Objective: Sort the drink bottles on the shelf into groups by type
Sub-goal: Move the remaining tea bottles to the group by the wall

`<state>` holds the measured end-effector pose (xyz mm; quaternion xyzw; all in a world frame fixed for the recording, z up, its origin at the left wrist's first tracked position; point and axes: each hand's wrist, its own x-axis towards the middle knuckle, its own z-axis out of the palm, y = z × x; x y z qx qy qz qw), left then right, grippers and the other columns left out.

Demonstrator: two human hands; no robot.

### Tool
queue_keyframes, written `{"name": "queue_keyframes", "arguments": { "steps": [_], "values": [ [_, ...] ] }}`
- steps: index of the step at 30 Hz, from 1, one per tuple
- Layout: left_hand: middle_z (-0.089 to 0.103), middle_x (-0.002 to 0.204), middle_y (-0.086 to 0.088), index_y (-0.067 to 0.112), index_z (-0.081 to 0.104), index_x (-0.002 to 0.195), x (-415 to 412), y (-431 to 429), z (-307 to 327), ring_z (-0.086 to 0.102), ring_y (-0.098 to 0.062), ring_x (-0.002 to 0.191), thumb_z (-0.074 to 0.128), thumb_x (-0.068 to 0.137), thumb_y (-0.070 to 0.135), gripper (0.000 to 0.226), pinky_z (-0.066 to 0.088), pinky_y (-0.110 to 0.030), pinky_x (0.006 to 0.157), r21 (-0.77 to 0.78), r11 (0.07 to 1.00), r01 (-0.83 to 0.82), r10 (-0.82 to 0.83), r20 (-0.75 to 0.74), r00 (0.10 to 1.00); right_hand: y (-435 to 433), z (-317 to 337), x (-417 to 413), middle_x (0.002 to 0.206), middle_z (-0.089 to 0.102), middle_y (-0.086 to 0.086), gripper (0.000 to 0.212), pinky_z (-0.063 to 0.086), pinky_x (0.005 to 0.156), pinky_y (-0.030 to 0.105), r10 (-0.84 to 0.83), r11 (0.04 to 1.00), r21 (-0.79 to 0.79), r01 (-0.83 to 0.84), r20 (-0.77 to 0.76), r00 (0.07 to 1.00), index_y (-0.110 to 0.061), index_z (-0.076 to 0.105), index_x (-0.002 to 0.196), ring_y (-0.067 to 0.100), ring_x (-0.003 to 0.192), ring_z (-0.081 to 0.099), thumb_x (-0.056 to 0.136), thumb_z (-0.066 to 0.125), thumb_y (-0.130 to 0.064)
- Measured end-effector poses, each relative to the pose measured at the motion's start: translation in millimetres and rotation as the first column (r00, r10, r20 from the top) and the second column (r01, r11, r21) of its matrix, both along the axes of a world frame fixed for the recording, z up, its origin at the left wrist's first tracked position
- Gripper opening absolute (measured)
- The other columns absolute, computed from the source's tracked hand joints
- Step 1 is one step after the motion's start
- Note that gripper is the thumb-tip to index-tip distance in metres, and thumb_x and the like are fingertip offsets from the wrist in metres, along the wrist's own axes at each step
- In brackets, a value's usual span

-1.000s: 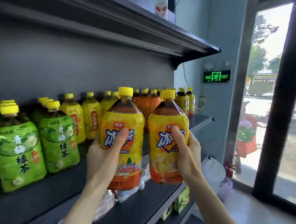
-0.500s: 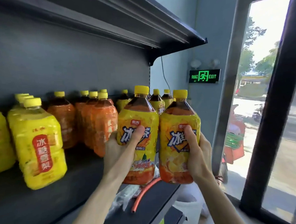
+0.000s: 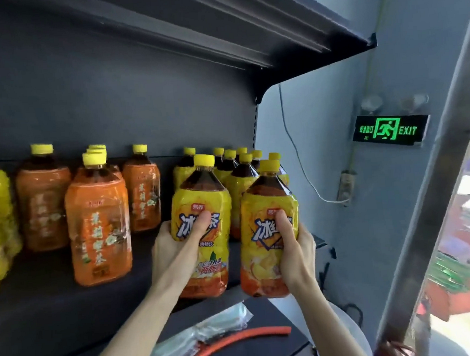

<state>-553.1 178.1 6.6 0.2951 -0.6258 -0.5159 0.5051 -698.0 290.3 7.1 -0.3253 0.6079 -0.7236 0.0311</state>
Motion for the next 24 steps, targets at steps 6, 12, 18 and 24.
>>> {"name": "queue_keyframes", "arguments": {
  "steps": [6,12,18,24],
  "values": [
    [0.063,0.093,0.012,0.026,0.051,0.106,-46.0,-22.3,-5.5,0.06,-0.004,0.084,0.061,0.055,0.071,0.068,0.045,-0.022,0.066,-0.002,0.994,-0.106,0.106,0.034,0.994,-45.2,-8.7,-54.9,0.092,0.076,-0.002,0.064,0.057,0.081,0.04,0.126,0.992,-0.024,-0.125,0.023,0.992,-0.021,0.07,0.1,0.015,0.085,0.072,0.064,0.056,-0.073],
    [0.068,0.103,0.008,0.033,0.05,0.107,-75.8,-34.9,-14.8,0.065,-0.013,0.095,0.062,0.051,0.081,0.075,0.053,-0.037,0.085,-0.01,0.981,-0.192,0.192,0.013,0.981,-62.9,-14.3,-92.7,0.1,0.075,-0.001,0.059,0.055,0.089,0.048,0.232,0.971,-0.053,-0.231,0.016,0.973,-0.024,0.069,0.103,0.018,0.094,0.07,0.067,0.058,-0.07],
    [0.059,0.103,0.019,0.028,0.041,0.129,-90.0,-20.4,-14.1,0.059,-0.002,0.099,0.055,0.068,0.058,0.069,0.044,-0.011,0.067,-0.011,0.98,-0.2,0.2,-0.045,0.979,-69.6,-18.2,-111.2,0.1,0.073,-0.009,0.049,0.054,0.09,0.038,0.316,0.945,-0.081,-0.316,-0.014,0.949,-0.032,0.065,0.102,0.009,0.096,0.068,0.069,0.054,-0.067],
    [0.049,0.119,0.026,0.038,0.022,0.142,-93.8,-10.5,-29.8,0.051,0.016,0.099,0.049,0.088,0.044,0.061,0.045,-0.002,0.067,-0.048,0.98,-0.192,0.19,-0.055,0.98,-77.5,-24.1,-120.0,0.108,0.07,-0.011,0.064,0.05,0.088,0.026,0.363,0.929,-0.053,-0.365,-0.049,0.931,-0.026,0.063,0.115,0.003,0.1,0.064,0.072,0.05,-0.072]
  ]
}}
